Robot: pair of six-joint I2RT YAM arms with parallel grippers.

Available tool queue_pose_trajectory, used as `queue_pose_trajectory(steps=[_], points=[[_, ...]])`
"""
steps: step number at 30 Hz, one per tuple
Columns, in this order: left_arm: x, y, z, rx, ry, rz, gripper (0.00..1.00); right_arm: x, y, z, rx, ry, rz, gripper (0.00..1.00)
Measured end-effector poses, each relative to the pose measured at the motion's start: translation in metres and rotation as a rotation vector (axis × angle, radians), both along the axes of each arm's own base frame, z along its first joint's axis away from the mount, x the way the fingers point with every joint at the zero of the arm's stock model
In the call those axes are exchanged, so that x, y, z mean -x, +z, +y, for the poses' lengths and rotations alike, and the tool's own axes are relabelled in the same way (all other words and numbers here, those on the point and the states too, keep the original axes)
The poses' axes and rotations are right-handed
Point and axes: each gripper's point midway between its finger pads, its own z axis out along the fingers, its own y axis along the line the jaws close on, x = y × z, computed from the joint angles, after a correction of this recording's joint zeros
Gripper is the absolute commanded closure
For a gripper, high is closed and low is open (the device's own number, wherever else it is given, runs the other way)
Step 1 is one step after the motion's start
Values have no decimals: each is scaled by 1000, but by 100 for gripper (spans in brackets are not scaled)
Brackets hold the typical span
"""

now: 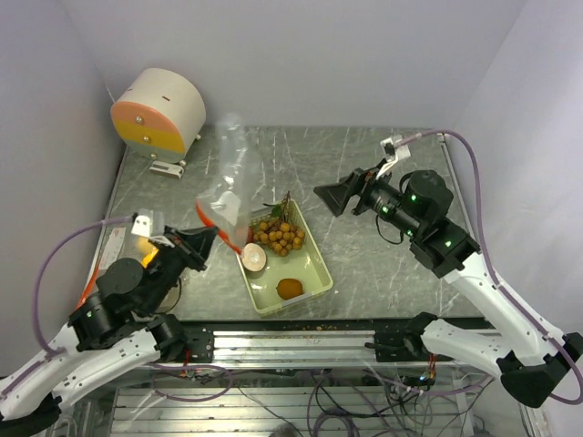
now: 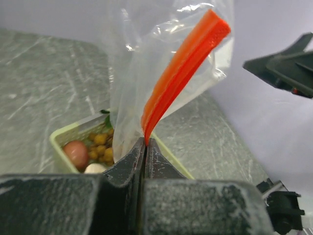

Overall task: Place the food in the zip-top bag and seal the zipper
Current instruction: Open the zipper of the food storage bag.

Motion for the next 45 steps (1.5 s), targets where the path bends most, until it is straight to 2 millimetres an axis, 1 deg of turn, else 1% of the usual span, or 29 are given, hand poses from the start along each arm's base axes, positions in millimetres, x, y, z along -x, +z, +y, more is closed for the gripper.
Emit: queue_pose_trajectory(steps=[2, 4, 6, 8, 9, 10, 11, 12, 13, 14, 16, 17, 18, 20, 23, 25, 26, 34, 36, 38, 40, 42, 45], points=[[3, -10, 21, 0, 60, 41, 93, 0, -12, 0, -3, -1, 3, 12], [6, -17, 36, 3, 103, 68, 93, 6, -14, 6, -18, 42, -7, 15], [9, -23, 47, 11, 133, 88, 93, 12, -2, 24, -49, 126, -42, 16], [12, -24, 53, 23, 147, 101, 93, 24, 2, 51, -64, 227, -69, 16], [12, -24, 55, 29, 151, 105, 93, 37, -1, 73, -60, 304, -76, 16], [13, -24, 55, 34, 151, 110, 93, 48, -8, 90, -47, 360, -77, 16], [13, -23, 55, 40, 151, 115, 93, 66, -18, 112, -25, 436, -75, 16], [12, -23, 54, 37, 151, 119, 93, 80, -27, 129, -3, 492, -71, 16], [12, -24, 52, 34, 148, 126, 93, 101, -41, 149, 34, 564, -71, 15], [11, -25, 50, 26, 145, 131, 93, 117, -52, 164, 64, 619, -73, 15], [10, -29, 43, 5, 128, 144, 93, 141, -69, 182, 107, 693, -79, 15], [9, -30, 39, -5, 117, 150, 93, 145, -73, 185, 120, 706, -84, 15], [9, -31, 36, -10, 106, 154, 93, 145, -74, 186, 122, 708, -93, 15], [10, -32, 31, -16, 87, 159, 93, 142, -67, 187, 106, 701, -124, 19], [12, -29, 26, -4, 60, 154, 93, 137, -55, 192, 71, 694, -176, 35], [14, -26, 23, 7, 39, 149, 93, 135, -53, 196, 62, 691, -197, 43], [15, -25, 22, 14, 29, 147, 93, 134, -55, 198, 64, 690, -202, 45], [23, -18, 20, 51, -18, 137, 93, 129, -59, 205, 67, 689, -242, 47], [24, -17, 20, 60, -25, 134, 93, 128, -63, 208, 71, 690, -240, 51], [26, -16, 20, 67, -30, 133, 93, 127, -69, 211, 81, 691, -235, 52], [26, -15, 20, 69, -34, 132, 93, 125, -77, 214, 96, 692, -222, 62], [27, -15, 19, 69, -40, 132, 93, 123, -87, 217, 113, 691, -210, 78], [28, -15, 17, 68, -53, 133, 93, 119, -94, 219, 127, 677, -199, 100]])
